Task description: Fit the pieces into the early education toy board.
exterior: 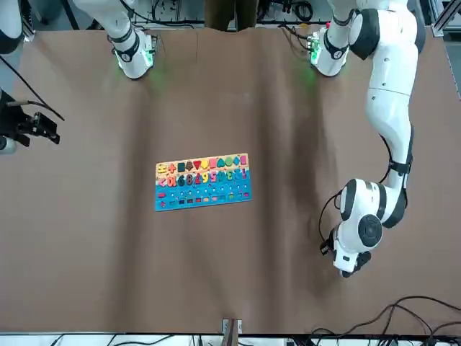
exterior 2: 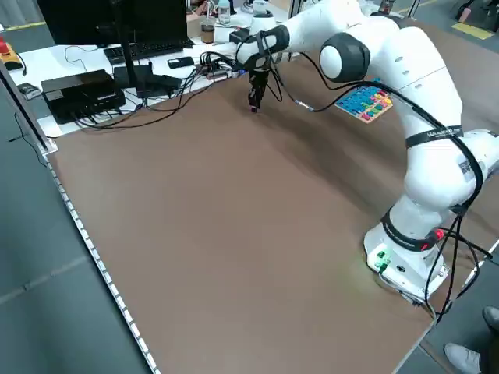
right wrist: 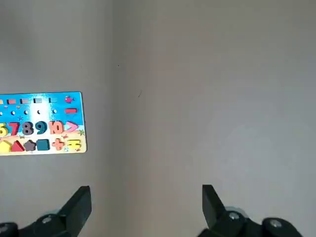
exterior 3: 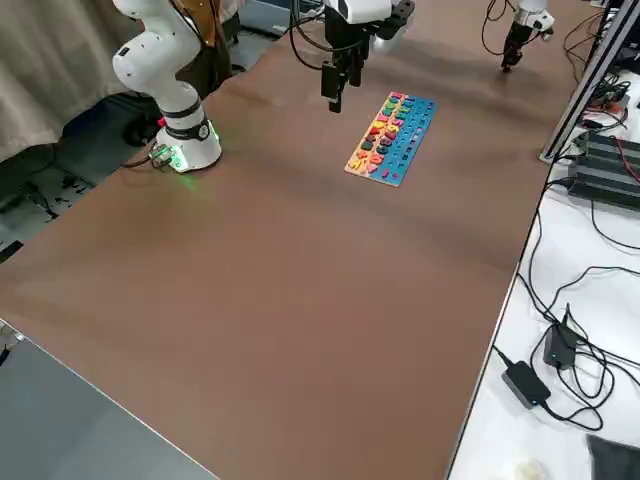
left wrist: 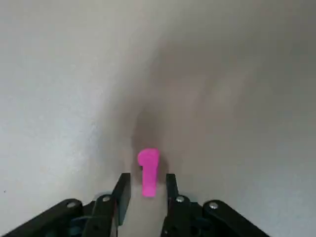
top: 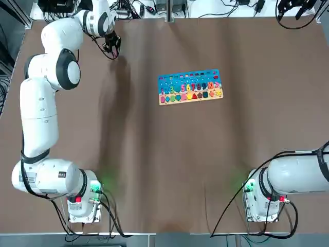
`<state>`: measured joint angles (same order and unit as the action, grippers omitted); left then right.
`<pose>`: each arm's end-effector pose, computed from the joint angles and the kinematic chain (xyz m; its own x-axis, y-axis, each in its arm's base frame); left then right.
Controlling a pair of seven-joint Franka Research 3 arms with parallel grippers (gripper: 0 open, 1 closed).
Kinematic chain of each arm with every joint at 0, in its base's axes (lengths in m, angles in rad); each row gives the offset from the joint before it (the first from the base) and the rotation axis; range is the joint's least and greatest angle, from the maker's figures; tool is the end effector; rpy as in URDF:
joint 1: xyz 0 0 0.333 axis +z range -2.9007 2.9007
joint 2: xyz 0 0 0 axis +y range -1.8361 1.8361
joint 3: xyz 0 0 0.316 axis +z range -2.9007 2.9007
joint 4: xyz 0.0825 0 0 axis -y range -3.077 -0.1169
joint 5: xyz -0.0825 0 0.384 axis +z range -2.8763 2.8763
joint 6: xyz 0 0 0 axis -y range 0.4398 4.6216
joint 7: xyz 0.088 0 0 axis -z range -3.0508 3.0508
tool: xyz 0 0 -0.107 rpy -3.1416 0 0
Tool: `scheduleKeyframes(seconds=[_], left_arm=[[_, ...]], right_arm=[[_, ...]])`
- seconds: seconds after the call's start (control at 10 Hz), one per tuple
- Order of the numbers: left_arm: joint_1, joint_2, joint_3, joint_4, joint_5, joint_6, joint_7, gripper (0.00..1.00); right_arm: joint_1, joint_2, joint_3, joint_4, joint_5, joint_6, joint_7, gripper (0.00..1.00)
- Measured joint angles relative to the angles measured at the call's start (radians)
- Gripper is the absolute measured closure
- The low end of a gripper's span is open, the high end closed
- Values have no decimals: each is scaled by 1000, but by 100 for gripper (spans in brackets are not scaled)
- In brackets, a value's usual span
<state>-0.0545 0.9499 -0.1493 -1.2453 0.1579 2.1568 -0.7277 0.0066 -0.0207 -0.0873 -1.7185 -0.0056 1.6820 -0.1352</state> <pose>0.7406 -0.1173 0.1866 0.8799 0.4748 -0.0157 0.4744 -0.8800 -0.0242 0.5517 -0.0456 0.5754 0.9983 0.0552 -0.0162 0.0552 -0.9985 0.0016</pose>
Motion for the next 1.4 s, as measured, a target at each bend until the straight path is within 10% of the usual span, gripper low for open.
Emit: scheduleKeyframes(seconds=[0.9, 1.4], left_arm=[[-1, -20, -1, -6, 0, 7, 0, 86], [-81, -280, -14, -231, 0, 6, -9, 86]], right_arm=[[0, 2, 0, 0, 0, 0, 0, 1], [0, 4, 0, 0, 0, -2, 0, 1]])
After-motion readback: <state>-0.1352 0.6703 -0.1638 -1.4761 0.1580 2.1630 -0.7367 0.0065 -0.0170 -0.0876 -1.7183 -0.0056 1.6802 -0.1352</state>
